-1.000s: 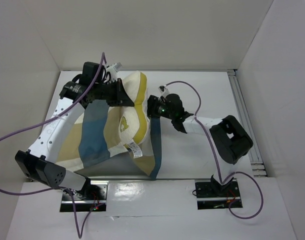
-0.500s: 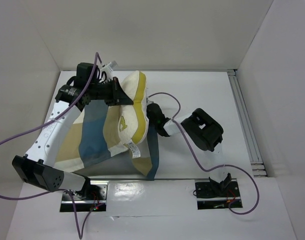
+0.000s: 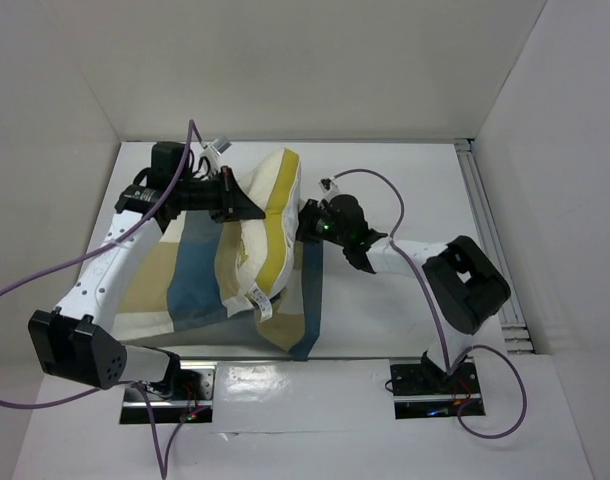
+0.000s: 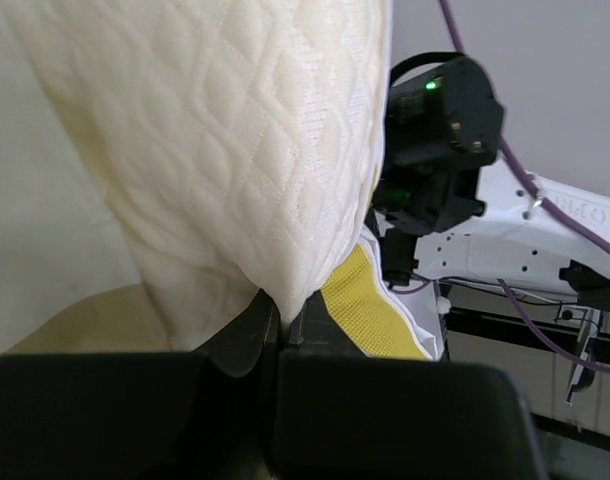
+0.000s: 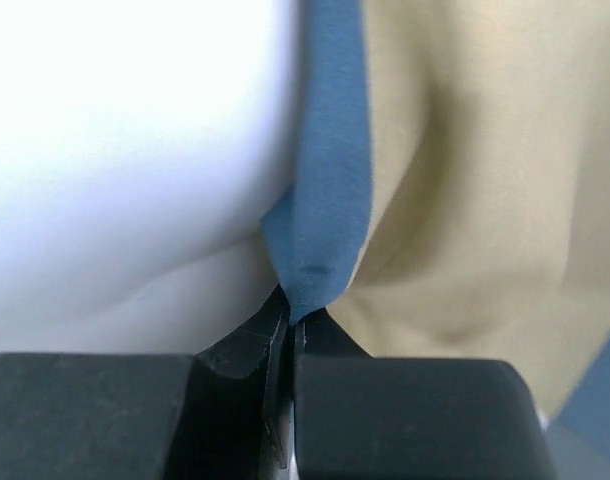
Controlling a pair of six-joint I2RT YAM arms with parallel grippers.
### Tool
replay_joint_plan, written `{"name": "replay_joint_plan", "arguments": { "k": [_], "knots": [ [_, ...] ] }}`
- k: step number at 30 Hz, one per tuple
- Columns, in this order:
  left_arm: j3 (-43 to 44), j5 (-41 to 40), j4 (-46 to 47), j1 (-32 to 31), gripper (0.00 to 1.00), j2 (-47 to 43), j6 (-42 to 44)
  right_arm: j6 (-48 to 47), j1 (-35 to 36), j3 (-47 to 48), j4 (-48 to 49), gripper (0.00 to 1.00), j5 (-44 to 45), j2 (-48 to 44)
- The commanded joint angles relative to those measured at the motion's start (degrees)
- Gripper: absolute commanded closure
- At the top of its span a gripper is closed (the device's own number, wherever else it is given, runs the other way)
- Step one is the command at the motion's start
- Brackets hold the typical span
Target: Put the pillow into the pillowcase
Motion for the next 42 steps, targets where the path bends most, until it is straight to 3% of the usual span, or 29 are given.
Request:
{"name": "replay_joint_plan", "arguments": {
  "k": [1, 9, 15, 22, 29, 39, 40, 42],
  "knots": [
    [-3.2, 0.1, 5.1, 2.2, 1.0, 0.5, -0.2, -2.9, -1.7, -2.9, -3.9, 1.0, 2.4, -7.8],
    [-5.1, -0.7, 3.0, 5.3, 1.0, 0.5, 2.7, -7.9, -10.4, -7.6, -13.8, 1.0, 4.1, -14.8],
    [-7.1, -2.2, 1.5, 7.7, 1.0, -0.2, 3.2, -12.2, -15.9, -6.4, -18.9, 1.0, -0.5, -16.4],
    [-11.0, -5.2, 6.8, 6.0, 1.0, 2.3, -0.4, -14.1, -14.8, -2.5, -21.9, 1.0, -2.9, -18.1],
    [-7.8, -11.1, 7.5, -1.5, 1.0, 6.4, -2.5, -15.2, -13.5, 2.1, -26.2, 0.97, -2.0, -18.1],
    [-4.7, -11.1, 9.4, -3.9, 1.0, 9.3, -3.8, -16.0, -12.1, 4.0, -29.4, 0.92, 5.5, -18.2],
    [-4.0, -11.7, 9.4, -3.9, 1.0, 9.3, -3.8, -16.0, -12.1, 4.0, -29.4, 0.89, 6.0, -18.2],
    [-3.4, -11.7, 8.8, -3.9, 1.0, 9.8, -3.3, -14.8, -12.1, 3.4, -29.9, 0.52, 8.1, -18.2]
  ]
}}
